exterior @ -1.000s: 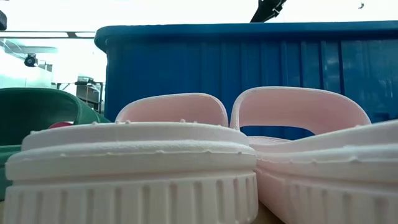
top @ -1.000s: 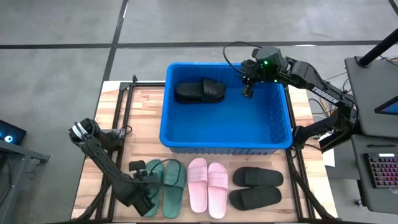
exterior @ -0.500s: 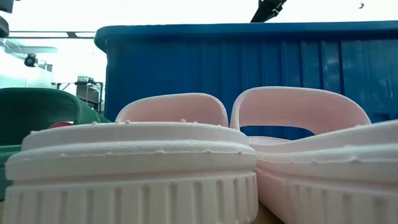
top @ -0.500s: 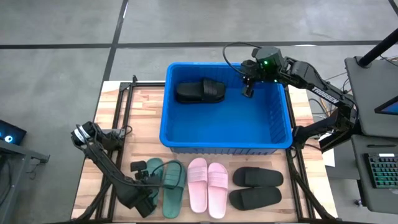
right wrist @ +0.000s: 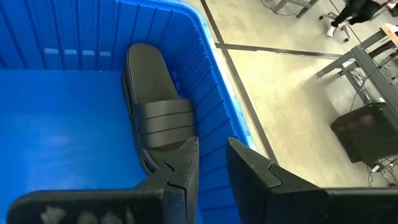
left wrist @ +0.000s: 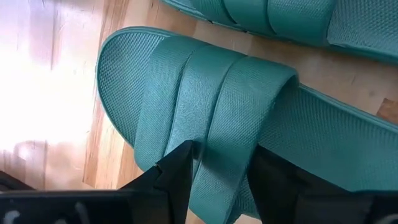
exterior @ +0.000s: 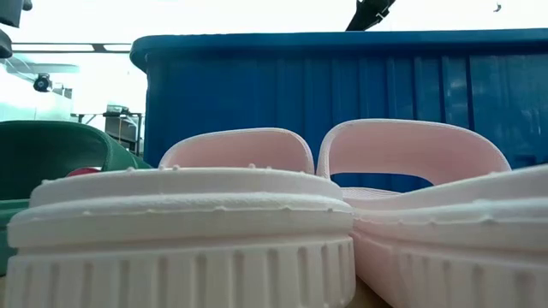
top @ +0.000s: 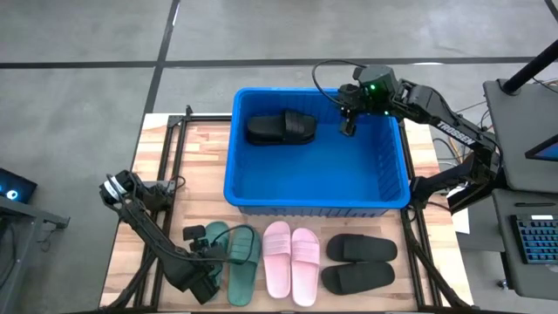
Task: Pick and place slides into bin
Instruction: Put the green slipper into the blue bin
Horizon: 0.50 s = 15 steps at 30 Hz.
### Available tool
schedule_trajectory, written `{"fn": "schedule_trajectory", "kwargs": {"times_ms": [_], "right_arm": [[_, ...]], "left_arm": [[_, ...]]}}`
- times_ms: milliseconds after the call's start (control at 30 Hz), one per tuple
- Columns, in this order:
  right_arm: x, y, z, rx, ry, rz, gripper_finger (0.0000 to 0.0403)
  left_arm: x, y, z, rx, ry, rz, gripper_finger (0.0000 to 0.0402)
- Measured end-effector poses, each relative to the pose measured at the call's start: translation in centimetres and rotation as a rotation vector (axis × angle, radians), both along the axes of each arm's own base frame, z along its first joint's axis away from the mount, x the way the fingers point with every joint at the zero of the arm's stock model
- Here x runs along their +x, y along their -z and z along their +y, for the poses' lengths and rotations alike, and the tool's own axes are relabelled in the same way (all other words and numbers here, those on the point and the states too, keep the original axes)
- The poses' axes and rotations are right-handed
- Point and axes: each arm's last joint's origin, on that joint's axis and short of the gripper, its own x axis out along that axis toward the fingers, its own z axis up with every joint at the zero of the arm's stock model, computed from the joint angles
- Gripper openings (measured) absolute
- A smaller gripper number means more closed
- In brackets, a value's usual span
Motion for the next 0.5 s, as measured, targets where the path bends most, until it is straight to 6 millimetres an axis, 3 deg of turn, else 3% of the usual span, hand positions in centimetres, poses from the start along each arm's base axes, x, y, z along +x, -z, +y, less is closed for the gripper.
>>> {"fn": "schedule_trajectory", "kwargs": {"times_ms": [233, 500], "right_arm": [[0.0, 0.0, 0.0, 0.0, 0.0, 0.0, 0.0073], [0.0, 0.0, 0.0, 0.001, 0.002, -0.002, 0.0073]], "left_arm": [[0.0, -0.1, 0.0, -0.011, -0.002, 0.005, 0.0015], [-1.1, -2.4, 1.0, -0.081, 0.133, 0.089, 0.0002]]}}
